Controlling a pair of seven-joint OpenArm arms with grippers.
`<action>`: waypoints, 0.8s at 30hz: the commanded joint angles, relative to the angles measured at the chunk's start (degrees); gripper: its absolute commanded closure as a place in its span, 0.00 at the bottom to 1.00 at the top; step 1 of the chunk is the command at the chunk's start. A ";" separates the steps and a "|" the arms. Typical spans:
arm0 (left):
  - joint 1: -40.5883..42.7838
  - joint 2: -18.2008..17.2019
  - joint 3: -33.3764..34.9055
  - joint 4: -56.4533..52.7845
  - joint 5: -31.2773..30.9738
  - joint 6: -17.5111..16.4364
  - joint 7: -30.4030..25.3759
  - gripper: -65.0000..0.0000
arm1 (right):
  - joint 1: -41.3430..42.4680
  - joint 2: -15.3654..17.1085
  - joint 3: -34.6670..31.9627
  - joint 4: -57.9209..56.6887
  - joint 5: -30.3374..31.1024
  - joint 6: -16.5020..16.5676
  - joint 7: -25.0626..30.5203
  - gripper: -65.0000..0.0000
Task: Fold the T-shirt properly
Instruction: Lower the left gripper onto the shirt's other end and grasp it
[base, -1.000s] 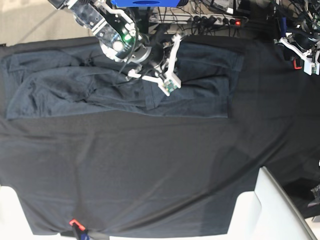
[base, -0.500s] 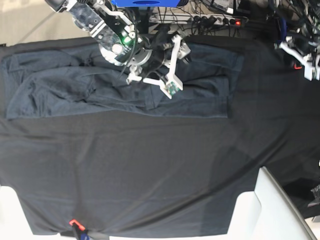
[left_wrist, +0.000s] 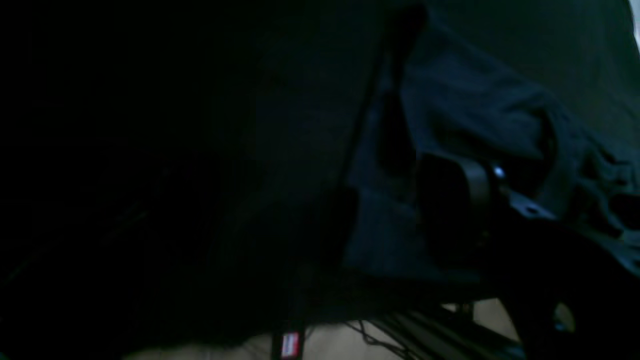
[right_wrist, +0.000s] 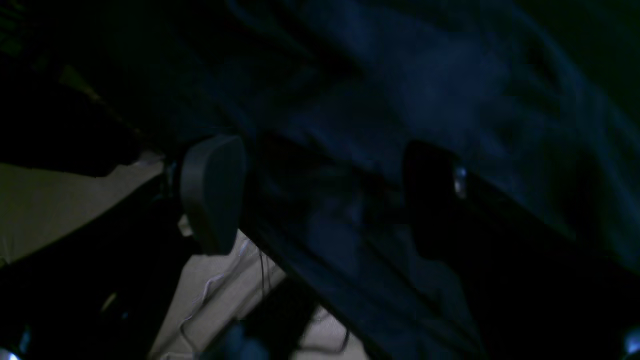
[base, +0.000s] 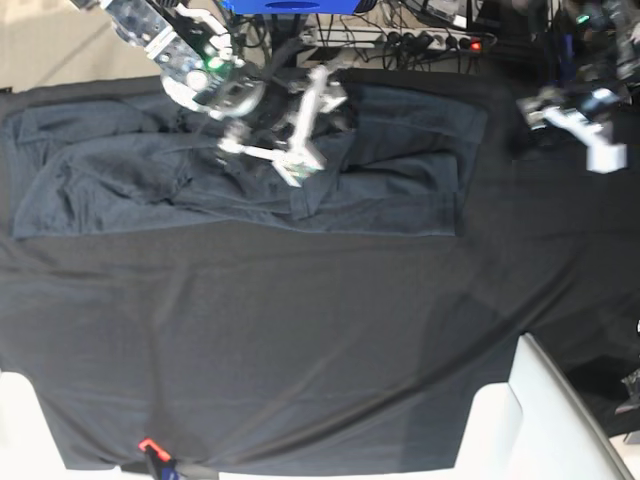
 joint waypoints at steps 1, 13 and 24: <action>-0.81 -0.69 0.35 -0.88 -0.06 -0.49 -1.04 0.07 | 0.20 -0.31 0.58 0.97 0.23 0.21 1.47 0.28; -5.56 4.50 11.08 -3.79 12.07 -0.49 -2.80 0.07 | -1.03 -0.14 2.60 0.97 0.23 0.21 1.47 0.28; -5.65 5.46 12.31 -7.30 11.98 -0.49 -2.80 0.08 | -1.39 -0.22 2.78 0.97 0.23 0.21 1.47 0.28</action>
